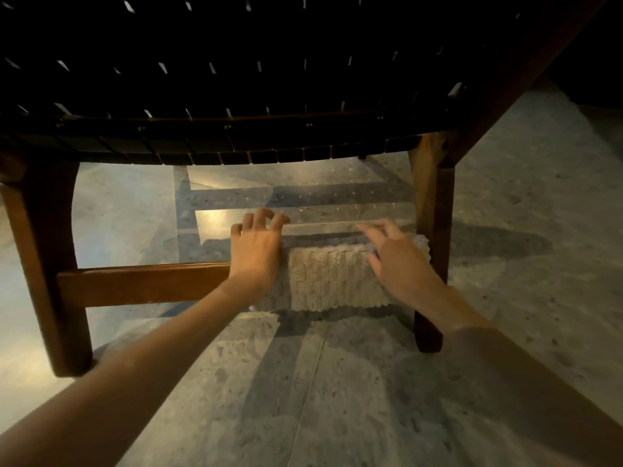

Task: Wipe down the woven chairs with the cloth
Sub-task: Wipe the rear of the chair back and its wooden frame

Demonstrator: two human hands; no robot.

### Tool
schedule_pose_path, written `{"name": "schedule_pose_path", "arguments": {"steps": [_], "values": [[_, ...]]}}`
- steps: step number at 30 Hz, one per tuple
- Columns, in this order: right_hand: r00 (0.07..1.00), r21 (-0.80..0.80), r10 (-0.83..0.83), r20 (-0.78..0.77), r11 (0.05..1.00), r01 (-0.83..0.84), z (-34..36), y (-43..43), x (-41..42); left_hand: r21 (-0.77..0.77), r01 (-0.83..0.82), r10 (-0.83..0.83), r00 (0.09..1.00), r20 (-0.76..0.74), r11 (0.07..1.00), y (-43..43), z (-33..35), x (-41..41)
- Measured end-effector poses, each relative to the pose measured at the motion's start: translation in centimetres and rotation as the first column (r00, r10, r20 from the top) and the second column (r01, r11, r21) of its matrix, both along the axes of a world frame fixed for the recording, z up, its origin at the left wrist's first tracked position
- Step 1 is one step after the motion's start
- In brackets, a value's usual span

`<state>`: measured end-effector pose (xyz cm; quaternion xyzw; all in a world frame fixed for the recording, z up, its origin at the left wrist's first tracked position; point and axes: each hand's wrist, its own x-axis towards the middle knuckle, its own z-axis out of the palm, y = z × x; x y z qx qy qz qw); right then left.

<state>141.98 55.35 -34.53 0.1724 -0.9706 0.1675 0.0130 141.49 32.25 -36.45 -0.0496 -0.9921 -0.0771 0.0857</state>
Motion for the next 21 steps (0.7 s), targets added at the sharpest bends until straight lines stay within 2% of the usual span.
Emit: {"name": "schedule_pose_path", "arguments": {"steps": [2,4,5,8,10,13,21], "values": [[0.993,0.128,0.118,-0.005,0.985,-0.116,-1.4,0.7,0.4,-0.001,0.117,-0.117,0.992,-0.049,0.993,0.5,-0.6,0.8],[0.99,0.26,0.14,0.002,0.956,-0.135,-2.7,1.5,0.3,0.049,0.263,-0.265,0.964,0.031,0.963,1.4,-1.3,1.6],[0.99,0.303,0.141,-0.002,0.943,-0.134,-3.2,1.7,0.0,0.053,0.279,-0.283,0.954,0.1,0.959,1.9,-1.8,1.9],[0.978,0.366,0.202,-0.046,0.914,-0.172,-4.0,2.3,-1.3,-0.2,0.277,-0.25,0.956,0.151,0.94,3.1,-3.2,1.8],[0.979,0.373,0.196,-0.051,0.913,-0.164,-4.0,3.0,-1.9,-0.293,0.291,-0.261,0.956,0.138,0.911,3.7,-3.4,1.0],[0.988,0.391,0.146,-0.054,0.914,-0.113,-4.1,3.9,-2.0,-0.288,0.327,-0.288,0.942,0.17,0.9,5.1,-3.3,0.1],[0.983,0.463,0.171,-0.064,0.878,-0.122,-3.7,3.1,-2.4,-0.268,0.317,-0.28,0.945,0.168,0.91,5.0,-3.4,0.6]]}}
